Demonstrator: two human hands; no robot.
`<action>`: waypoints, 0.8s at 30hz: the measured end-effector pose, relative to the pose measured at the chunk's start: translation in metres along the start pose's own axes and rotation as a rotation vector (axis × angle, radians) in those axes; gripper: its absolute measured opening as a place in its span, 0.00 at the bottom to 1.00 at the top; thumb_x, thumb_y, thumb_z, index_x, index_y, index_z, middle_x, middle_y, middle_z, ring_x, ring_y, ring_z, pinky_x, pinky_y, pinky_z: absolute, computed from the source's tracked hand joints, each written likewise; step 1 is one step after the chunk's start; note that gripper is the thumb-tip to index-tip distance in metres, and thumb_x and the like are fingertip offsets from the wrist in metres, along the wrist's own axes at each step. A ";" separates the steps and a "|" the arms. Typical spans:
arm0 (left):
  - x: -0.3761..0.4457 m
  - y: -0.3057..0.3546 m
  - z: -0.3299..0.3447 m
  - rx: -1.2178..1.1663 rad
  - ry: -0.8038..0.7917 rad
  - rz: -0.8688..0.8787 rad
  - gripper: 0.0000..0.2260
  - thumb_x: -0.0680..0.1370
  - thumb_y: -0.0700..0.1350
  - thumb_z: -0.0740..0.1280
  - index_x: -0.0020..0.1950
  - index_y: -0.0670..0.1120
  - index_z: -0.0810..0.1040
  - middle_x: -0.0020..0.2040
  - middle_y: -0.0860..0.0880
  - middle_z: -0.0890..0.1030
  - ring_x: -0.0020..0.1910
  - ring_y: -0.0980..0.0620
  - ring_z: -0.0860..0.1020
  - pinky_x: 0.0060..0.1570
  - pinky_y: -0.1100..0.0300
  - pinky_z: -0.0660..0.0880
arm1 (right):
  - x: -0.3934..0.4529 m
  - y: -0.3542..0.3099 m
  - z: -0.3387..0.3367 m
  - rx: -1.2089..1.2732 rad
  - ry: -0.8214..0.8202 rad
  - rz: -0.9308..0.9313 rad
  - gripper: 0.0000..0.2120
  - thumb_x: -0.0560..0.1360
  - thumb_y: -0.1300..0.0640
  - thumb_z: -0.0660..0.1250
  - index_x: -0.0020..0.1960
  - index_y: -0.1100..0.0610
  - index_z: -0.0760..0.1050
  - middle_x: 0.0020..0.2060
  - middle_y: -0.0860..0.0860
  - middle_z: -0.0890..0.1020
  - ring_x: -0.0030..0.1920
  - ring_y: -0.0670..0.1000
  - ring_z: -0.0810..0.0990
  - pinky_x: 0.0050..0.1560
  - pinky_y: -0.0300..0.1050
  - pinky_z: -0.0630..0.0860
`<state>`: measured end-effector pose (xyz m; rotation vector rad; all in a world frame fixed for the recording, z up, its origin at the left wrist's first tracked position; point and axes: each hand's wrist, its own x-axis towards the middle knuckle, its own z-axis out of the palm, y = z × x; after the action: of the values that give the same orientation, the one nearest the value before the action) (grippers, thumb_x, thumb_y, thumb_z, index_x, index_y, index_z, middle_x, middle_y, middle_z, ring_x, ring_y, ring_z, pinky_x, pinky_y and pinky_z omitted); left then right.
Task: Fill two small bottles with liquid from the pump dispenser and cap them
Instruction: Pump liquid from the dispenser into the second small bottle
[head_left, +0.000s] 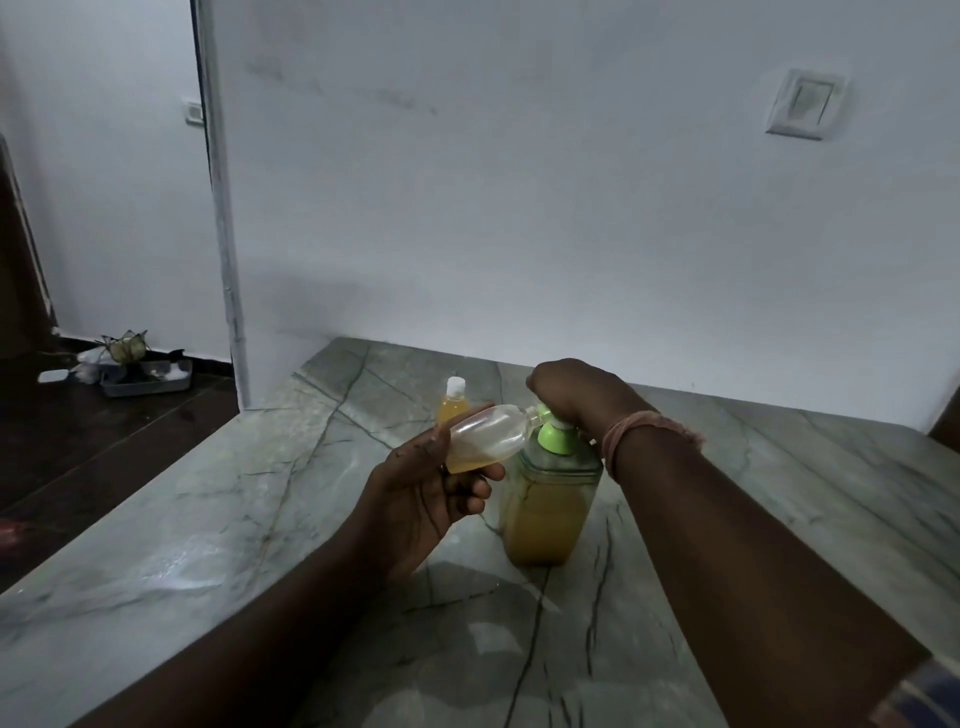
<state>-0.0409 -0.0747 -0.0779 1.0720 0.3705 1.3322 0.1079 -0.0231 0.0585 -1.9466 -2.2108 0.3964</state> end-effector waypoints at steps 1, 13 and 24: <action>0.000 0.001 0.000 0.000 -0.004 0.001 0.26 0.76 0.55 0.68 0.70 0.44 0.74 0.48 0.37 0.80 0.40 0.49 0.79 0.40 0.59 0.78 | 0.001 -0.001 0.001 0.006 0.001 0.011 0.11 0.81 0.61 0.51 0.49 0.60 0.71 0.60 0.61 0.76 0.47 0.57 0.72 0.47 0.42 0.64; 0.000 0.001 0.000 -0.012 0.000 0.006 0.23 0.77 0.53 0.65 0.69 0.44 0.75 0.47 0.37 0.80 0.39 0.49 0.79 0.40 0.59 0.78 | -0.008 -0.001 -0.003 0.013 0.003 -0.002 0.10 0.81 0.63 0.50 0.49 0.61 0.70 0.55 0.62 0.75 0.47 0.56 0.72 0.43 0.40 0.66; 0.000 0.000 0.000 -0.013 0.012 -0.004 0.22 0.78 0.52 0.60 0.69 0.44 0.75 0.46 0.38 0.80 0.39 0.50 0.79 0.40 0.59 0.78 | -0.005 0.001 0.000 0.051 0.008 0.005 0.12 0.82 0.62 0.50 0.50 0.62 0.72 0.61 0.62 0.76 0.50 0.57 0.73 0.52 0.45 0.69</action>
<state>-0.0407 -0.0746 -0.0772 1.0522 0.3718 1.3359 0.1096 -0.0276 0.0581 -1.9249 -2.1690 0.4409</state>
